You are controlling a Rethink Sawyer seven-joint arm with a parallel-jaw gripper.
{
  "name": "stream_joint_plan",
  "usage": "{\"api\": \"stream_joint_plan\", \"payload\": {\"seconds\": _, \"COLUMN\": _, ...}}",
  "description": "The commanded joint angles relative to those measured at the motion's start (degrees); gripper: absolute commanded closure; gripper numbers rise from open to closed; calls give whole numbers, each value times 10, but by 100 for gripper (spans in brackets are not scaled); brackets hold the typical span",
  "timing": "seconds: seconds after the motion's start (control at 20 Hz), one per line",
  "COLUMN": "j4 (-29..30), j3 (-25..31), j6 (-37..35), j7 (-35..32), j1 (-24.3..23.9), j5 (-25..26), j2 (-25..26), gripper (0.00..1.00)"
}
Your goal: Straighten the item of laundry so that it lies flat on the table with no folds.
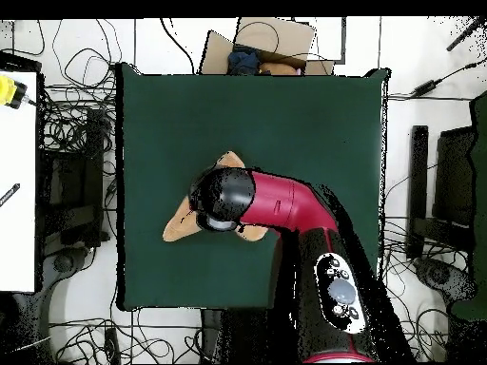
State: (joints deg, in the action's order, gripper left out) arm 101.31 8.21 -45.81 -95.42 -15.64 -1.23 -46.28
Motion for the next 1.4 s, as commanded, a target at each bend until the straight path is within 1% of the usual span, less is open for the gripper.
{"api": "stream_joint_plan", "payload": {"seconds": 0.05, "j4": 20, "j3": 60, "j6": 15, "j7": 25, "j1": -7, "j5": 19, "j2": -7, "gripper": 0}}
{"api": "stream_joint_plan", "payload": {"seconds": 0.25, "j4": 10, "j3": 67, "j6": 12, "j7": 30, "j1": -11, "j5": 23, "j2": -1, "gripper": 0}}
{"api": "stream_joint_plan", "payload": {"seconds": 0.35, "j4": 16, "j3": 69, "j6": 21, "j7": 31, "j1": -12, "j5": 26, "j2": -2, "gripper": 0}}
{"api": "stream_joint_plan", "payload": {"seconds": 0.5, "j4": 8, "j3": 64, "j6": 32, "j7": 11, "j1": -3, "j5": 31, "j2": 5, "gripper": 0}}
{"api": "stream_joint_plan", "payload": {"seconds": 0.65, "j4": 3, "j3": 62, "j6": 74, "j7": -7, "j1": 7, "j5": 40, "j2": 21, "gripper": 0}}
{"api": "stream_joint_plan", "payload": {"seconds": 0.75, "j4": -22, "j3": 63, "j6": 134, "j7": -11, "j1": 16, "j5": 57, "j2": 71, "gripper": 0}}
{"api": "stream_joint_plan", "payload": {"seconds": 0.85, "j4": -44, "j3": 70, "j6": 185, "j7": -3, "j1": 12, "j5": 67, "j2": 122, "gripper": 0}}
{"api": "stream_joint_plan", "payload": {"seconds": 0.95, "j4": -61, "j3": 73, "j6": 221, "j7": 0, "j1": 11, "j5": 77, "j2": 157, "gripper": 0}}
{"api": "stream_joint_plan", "payload": {"seconds": 1.05, "j4": -77, "j3": 82, "j6": 237, "j7": 2, "j1": 4, "j5": 77, "j2": 187, "gripper": 0}}
{"api": "stream_joint_plan", "payload": {"seconds": 1.2, "j4": -109, "j3": 93, "j6": 238, "j7": 8, "j1": 1, "j5": 76, "j2": 217, "gripper": 0}}
{"api": "stream_joint_plan", "payload": {"seconds": 1.4, "j4": -128, "j3": 87, "j6": 233, "j7": -7, "j1": 12, "j5": 74, "j2": 221, "gripper": 0}}
